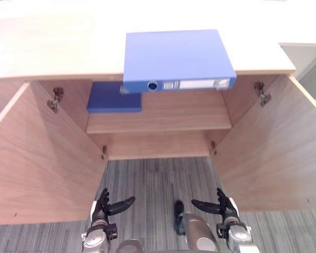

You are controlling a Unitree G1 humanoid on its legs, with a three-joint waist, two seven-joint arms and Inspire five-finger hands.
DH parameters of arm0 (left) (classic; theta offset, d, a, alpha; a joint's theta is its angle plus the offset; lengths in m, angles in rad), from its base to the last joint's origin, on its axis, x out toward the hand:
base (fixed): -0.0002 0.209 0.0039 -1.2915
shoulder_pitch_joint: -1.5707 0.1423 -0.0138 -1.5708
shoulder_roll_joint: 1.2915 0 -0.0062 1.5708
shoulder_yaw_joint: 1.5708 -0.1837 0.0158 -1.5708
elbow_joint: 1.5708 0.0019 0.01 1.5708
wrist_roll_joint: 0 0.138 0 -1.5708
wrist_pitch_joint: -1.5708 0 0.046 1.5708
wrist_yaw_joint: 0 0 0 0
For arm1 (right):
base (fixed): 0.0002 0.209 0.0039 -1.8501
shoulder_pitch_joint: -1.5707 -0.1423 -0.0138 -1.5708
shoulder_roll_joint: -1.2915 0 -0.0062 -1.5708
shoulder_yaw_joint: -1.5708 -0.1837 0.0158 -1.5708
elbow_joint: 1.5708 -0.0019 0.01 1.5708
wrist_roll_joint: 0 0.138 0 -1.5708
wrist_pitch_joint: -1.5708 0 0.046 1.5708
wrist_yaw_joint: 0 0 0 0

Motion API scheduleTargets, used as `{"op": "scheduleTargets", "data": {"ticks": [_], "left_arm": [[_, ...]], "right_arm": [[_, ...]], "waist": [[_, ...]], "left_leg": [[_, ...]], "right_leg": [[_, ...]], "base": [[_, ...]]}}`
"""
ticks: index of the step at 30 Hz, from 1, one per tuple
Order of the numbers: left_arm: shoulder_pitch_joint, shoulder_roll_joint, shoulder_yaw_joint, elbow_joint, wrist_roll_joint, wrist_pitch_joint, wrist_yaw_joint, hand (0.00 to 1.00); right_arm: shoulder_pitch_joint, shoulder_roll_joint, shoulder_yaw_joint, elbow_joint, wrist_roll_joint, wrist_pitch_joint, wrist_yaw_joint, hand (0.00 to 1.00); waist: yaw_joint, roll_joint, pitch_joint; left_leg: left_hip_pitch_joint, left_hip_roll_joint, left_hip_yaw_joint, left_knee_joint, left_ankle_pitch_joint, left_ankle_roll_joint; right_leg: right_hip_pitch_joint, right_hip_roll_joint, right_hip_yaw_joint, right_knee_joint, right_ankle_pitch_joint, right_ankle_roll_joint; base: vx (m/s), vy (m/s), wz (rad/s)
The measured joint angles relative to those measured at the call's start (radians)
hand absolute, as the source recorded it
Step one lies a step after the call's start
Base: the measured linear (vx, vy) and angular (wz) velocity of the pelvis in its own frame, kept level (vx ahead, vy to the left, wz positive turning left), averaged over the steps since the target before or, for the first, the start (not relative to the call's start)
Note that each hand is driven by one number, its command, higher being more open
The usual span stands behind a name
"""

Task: Walk over to the cabinet, pick up the folder, carry it to the office cabinet, place the folder inside the office cabinet, then close the office cabinet door

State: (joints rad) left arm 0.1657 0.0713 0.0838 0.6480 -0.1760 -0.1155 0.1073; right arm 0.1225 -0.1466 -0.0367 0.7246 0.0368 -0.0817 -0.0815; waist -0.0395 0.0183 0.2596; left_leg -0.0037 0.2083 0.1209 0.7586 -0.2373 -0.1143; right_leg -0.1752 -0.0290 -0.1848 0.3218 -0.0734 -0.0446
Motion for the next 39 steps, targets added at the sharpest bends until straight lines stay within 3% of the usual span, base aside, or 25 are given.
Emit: {"op": "scheduleTargets", "data": {"ticks": [2,5,7,8,11,21,25,30,39], "left_arm": [[0.008,-0.005,-0.006,-0.012,0.000,0.001,-0.001,1.00],[0.003,-0.008,-0.020,-0.031,0.000,0.001,-0.002,1.00],[0.010,-0.010,-0.020,-0.078,0.000,0.002,0.000,1.00],[0.012,-0.010,-0.018,-0.116,0.000,0.001,0.001,1.00],[0.022,-0.006,-0.012,-0.252,0.020,-0.002,0.013,1.00],[0.131,0.041,0.025,-0.674,0.208,-0.056,0.110,1.00],[0.188,0.046,0.015,-0.830,0.334,-0.089,0.153,1.00],[0.211,0.142,-0.107,-1.014,0.455,-0.137,0.169,1.00],[0.110,0.293,-0.262,-1.044,0.686,-0.163,0.156,1.00]], "right_arm": [[0.006,0.012,-0.006,-0.007,0.001,-0.001,-0.005,1.00],[-0.011,0.012,-0.047,-0.006,0.007,-0.002,-0.006,1.00],[-0.013,0.010,-0.074,-0.006,0.009,-0.002,-0.007,1.00],[-0.012,0.010,-0.091,-0.001,0.009,-0.002,-0.007,1.00],[0.014,0.009,-0.101,-0.008,0.009,-0.003,-0.008,1.00],[0.052,0.015,-0.095,-0.006,0.004,-0.025,-0.007,1.00],[0.058,0.004,-0.081,-0.006,-0.002,-0.043,-0.012,1.00],[0.068,-0.006,-0.054,0.013,-0.025,-0.046,-0.015,1.00],[0.077,-0.014,0.007,0.028,-0.041,-0.046,-0.016,1.00]], "waist": [[0.015,-0.002,-0.002],[0.019,-0.001,-0.004],[0.019,0.008,-0.009],[0.021,0.014,-0.014],[0.020,0.008,-0.020],[0.024,0.011,-0.047],[0.025,0.030,-0.066],[0.026,0.041,-0.092],[0.019,0.037,-0.140]], "left_leg": [[-0.058,0.031,0.027,0.079,-0.036,0.005],[-0.087,-0.005,0.033,-0.165,-0.052,0.018],[-0.066,-0.026,0.021,-0.385,0.012,0.015],[-0.051,-0.035,0.027,-0.457,0.101,0.044],[-0.018,-0.087,0.032,-0.529,0.120,0.061],[0.022,-0.132,0.026,-0.607,0.137,0.087],[0.042,-0.135,0.020,-0.623,0.144,0.090],[0.057,-0.140,-0.002,-0.637,0.150,0.087],[0.087,-0.139,0.010,-0.656,0.159,0.088]], "right_leg": [[0.068,0.018,-0.003,-0.038,-0.004,-0.004],[0.134,0.014,0.018,-0.098,0.002,0.004],[0.160,0.014,0.026,-0.131,0.009,0.016],[0.175,0.016,0.040,-0.153,0.014,0.027],[0.202,-0.025,0.047,-0.213,0.032,0.064],[0.235,-0.052,0.043,-0.269,0.044,0.085],[0.253,-0.051,0.040,-0.273,0.043,0.086],[0.278,-0.049,0.023,-0.280,0.042,0.088],[0.296,-0.045,0.037,-0.280,0.042,0.088]], "base": [[0.34,-0.143,-0.08],[0.34,-0.028,-0.20],[0.23,0.095,-0.22],[0.16,0.124,-0.14],[0.15,0.159,0.04],[0.04,0.046,0.02],[-0.03,-0.014,0.03],[-0.04,-0.016,0.11],[-0.02,-0.003,-0.03]]}}
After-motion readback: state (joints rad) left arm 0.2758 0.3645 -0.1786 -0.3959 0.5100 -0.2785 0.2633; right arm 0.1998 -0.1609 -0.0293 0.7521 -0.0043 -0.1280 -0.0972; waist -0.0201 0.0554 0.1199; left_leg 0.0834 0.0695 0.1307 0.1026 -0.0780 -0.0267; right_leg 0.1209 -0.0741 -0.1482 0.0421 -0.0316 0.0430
